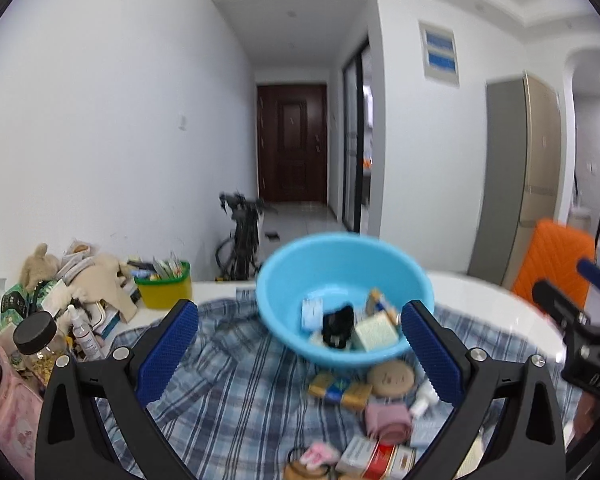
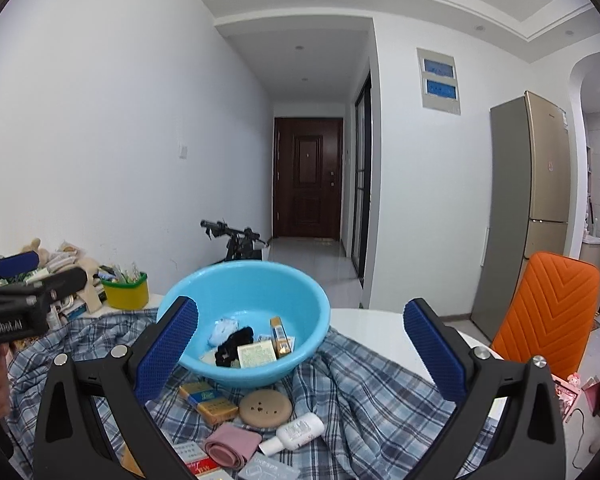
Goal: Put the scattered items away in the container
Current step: 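Move both tools toward the scattered items in front of the basin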
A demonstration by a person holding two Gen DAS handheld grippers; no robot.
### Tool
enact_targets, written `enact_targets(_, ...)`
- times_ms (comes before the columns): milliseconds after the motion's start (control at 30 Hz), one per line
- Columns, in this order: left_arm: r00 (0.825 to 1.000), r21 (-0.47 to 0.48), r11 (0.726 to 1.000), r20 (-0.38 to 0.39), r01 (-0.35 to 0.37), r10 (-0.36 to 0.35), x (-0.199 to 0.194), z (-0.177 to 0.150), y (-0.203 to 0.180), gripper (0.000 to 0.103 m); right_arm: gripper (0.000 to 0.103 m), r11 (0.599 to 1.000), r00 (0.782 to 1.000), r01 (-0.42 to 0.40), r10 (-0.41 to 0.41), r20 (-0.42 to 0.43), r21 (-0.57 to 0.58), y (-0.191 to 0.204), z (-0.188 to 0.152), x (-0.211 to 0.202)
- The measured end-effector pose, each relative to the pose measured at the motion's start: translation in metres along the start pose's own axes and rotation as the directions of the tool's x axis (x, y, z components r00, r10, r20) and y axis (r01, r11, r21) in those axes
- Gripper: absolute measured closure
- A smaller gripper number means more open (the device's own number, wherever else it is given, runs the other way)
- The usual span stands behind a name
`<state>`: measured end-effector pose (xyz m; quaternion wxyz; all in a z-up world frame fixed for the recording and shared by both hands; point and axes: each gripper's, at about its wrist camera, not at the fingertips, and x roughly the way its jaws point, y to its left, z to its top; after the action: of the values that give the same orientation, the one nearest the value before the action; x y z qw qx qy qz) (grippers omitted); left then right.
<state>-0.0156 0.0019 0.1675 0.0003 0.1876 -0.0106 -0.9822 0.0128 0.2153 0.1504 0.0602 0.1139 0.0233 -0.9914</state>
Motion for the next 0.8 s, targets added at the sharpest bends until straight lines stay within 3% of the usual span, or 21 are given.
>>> enact_targets(133, 0.998, 0.071, 0.997, -0.053, -0.024, 0.028, 0.007, -0.010, -0.012, 0.000, 0.000, 1.000, 0.998, 0.010, -0.009, -0.062, 0.013, -0.003, -0.005, 0.005)
enact_targets(433, 0.988, 0.045, 0.998, -0.150, 0.047, -0.039, 0.026, -0.039, -0.014, 0.000, 0.000, 1.000, 0.986, 0.008, -0.005, -0.164, 0.014, -0.013, -0.034, 0.013)
enact_targets(600, 0.963, 0.004, 0.990, -0.235, 0.138, -0.133, 0.042, -0.063, -0.020, 0.000, 0.000, 1.000, 0.973, 0.010, -0.006, -0.229, 0.015, -0.016, -0.062, 0.016)
enact_targets(800, 0.951, 0.076, 0.988, -0.292, 0.134, -0.106, 0.053, -0.091, -0.035, 0.000, 0.000, 1.000, 0.962, 0.006, 0.000, -0.273, 0.023, -0.018, -0.084, 0.016)
